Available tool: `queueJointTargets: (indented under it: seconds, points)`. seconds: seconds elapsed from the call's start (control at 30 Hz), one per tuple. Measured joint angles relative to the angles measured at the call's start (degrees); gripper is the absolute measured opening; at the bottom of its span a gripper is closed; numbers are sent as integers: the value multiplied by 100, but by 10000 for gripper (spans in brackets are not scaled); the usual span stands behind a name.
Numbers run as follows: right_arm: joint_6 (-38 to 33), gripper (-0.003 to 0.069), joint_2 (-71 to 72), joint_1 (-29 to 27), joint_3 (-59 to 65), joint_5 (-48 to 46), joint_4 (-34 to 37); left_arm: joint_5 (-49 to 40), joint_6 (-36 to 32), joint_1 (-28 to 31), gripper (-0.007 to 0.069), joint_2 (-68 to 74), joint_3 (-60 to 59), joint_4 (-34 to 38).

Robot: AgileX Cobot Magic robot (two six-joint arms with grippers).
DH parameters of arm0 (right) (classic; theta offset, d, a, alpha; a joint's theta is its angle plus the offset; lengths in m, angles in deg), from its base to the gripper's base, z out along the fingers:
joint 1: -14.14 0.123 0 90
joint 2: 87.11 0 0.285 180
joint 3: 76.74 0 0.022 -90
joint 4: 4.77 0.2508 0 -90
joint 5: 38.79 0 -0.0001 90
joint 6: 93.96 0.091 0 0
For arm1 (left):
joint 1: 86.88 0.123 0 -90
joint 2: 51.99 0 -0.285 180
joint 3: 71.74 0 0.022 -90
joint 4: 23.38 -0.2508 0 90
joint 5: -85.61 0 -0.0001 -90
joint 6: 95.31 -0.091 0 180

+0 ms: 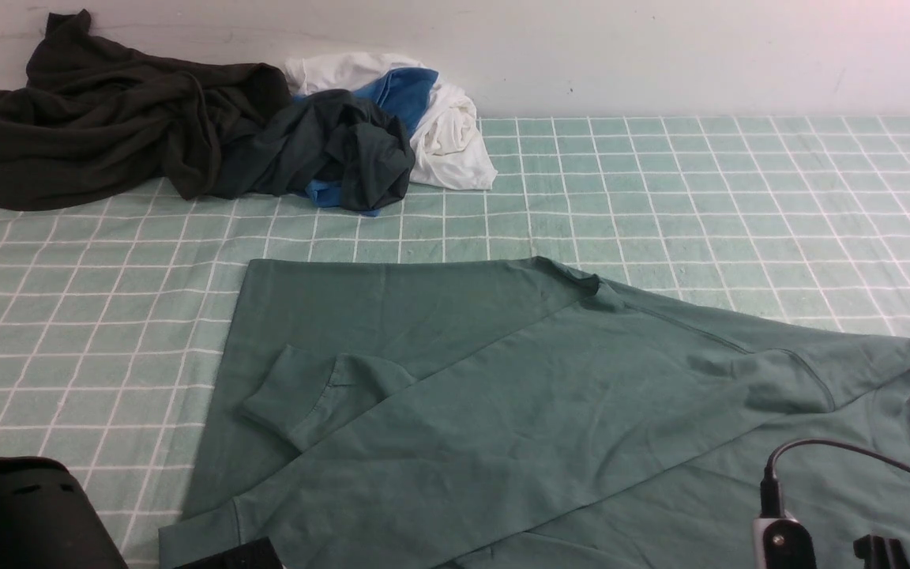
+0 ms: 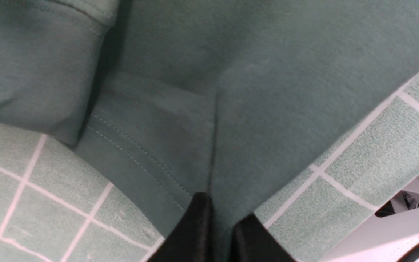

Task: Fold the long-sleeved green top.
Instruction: Use both arms simultaneously to clamp the lower edge of the clothing fabric, then use both arms to drag the lower edge of the fabric forward and fold it over the upper edge

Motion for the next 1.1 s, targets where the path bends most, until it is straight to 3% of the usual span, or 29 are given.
queueJointTargets:
  seconds: [0.3,0.43,0.63,0.7,0.97,1.1]
  points:
    - [0,367,1,0,-39,123,-15,0,0,0,16,0,0,-7]
    - [0,294,-1,0,-39,130,-15,0,0,0,16,0,0,-11]
    - [0,46,-1,0,-39,29,27,0,0,0,16,0,0,-162]
    - [0,11,-1,0,-56,-15,48,-31,0,0,16,0,0,-308]
    - [176,3,-28,-33,-1420,-1420,-400,-733,319,102,17,0,828,-934]
    - [237,3,-182,-421,-2518,-1629,-530,-816,148,758,20,128,1782,-1076]
